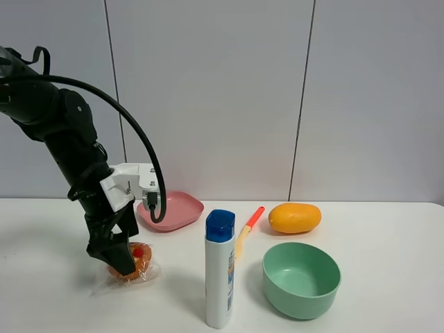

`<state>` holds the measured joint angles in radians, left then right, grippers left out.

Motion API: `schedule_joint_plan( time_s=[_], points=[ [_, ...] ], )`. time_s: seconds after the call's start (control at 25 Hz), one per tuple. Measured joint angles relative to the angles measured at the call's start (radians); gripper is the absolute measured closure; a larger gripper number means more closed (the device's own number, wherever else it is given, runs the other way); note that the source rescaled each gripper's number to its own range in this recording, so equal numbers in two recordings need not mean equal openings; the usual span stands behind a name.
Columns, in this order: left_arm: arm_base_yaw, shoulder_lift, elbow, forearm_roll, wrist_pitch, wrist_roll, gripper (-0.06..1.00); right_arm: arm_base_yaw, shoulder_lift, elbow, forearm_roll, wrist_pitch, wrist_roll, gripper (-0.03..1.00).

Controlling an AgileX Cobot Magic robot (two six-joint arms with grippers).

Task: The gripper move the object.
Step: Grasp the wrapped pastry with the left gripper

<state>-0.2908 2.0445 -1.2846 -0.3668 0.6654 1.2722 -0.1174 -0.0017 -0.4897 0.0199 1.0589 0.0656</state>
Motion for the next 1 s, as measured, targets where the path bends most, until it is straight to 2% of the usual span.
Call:
schedule_joint_plan(
  time_s=[0.6, 0.68, 0.76, 0.84, 0.88, 0.96, 1.0],
  points=[
    [-0.006, 0.084, 0.0, 0.0, -0.048, 0.0, -0.06, 0.0, 0.0, 0.0, 0.0, -0.001, 0.0, -0.03],
    [-0.006, 0.084, 0.0, 0.0, -0.049, 0.0, 0.0, 0.0, 0.0, 0.0, 0.0, -0.001, 0.0, -0.03],
    [-0.006, 0.085, 0.0, 0.0, -0.049, 0.0, 0.16, 0.0, 0.0, 0.0, 0.0, -0.001, 0.0, -0.03],
    [-0.006, 0.085, 0.0, 0.0, -0.047, 0.0, 0.43, 0.0, 0.0, 0.0, 0.0, -0.001, 0.0, -0.03],
    [-0.006, 0.085, 0.0, 0.0, -0.043, 0.0, 0.63, 0.0, 0.0, 0.0, 0.0, -0.001, 0.0, -0.03],
    [-0.006, 0.085, 0.0, 0.0, -0.035, 0.0, 0.9, 0.0, 0.0, 0.0, 0.0, -0.001, 0.0, -0.03],
    [-0.006, 0.085, 0.0, 0.0, -0.027, 0.0, 0.94, 0.0, 0.0, 0.0, 0.0, -0.001, 0.0, -0.03]
  ],
)
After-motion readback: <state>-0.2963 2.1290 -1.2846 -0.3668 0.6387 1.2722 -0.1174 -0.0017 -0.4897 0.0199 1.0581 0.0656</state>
